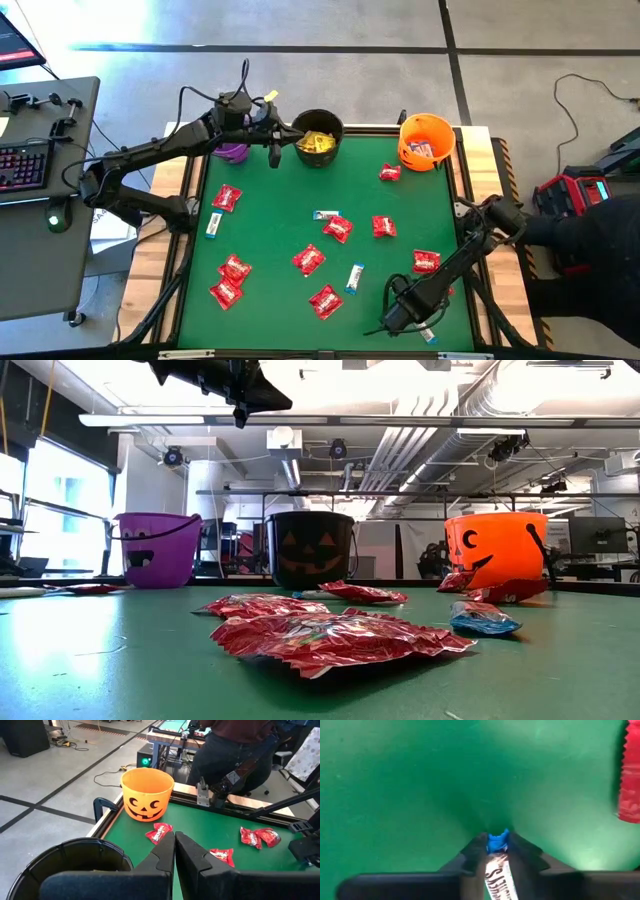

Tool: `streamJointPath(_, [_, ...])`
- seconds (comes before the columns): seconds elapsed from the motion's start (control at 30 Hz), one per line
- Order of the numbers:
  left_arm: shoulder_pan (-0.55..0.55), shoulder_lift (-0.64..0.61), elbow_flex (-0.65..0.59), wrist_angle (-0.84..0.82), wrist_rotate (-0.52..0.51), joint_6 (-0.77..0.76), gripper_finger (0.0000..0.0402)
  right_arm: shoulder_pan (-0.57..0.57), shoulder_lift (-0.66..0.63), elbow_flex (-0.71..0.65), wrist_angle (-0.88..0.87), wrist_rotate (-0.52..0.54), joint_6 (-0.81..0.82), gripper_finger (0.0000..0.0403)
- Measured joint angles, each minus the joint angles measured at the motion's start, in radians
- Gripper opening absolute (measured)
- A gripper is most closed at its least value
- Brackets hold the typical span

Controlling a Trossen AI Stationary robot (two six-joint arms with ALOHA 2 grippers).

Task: Sort candy by brand, put in halloween buckets
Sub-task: Put the blue chocolate bar into the orange bucket

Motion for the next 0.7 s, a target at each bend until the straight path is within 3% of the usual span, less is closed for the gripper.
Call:
streamJointPath(0.17, [0.000,0.000,0.000,0.000,-0.001,0.000,0.0005,0.000,0.001,0.000,-0.002,0.013,-0.025,0.0005])
streamJointPath(0.47, [0.000,0.000,0.000,0.000,-0.001,0.000,0.0005,-0.004,0.003,0.030,-0.019,0.062,-0.095,0.0000])
streamJointPath(0.7, [0.000,0.000,0.001,0.004,-0.001,0.000,0.0005,-0.036,-0.047,0.060,-0.023,0.238,-0.115,0.0000])
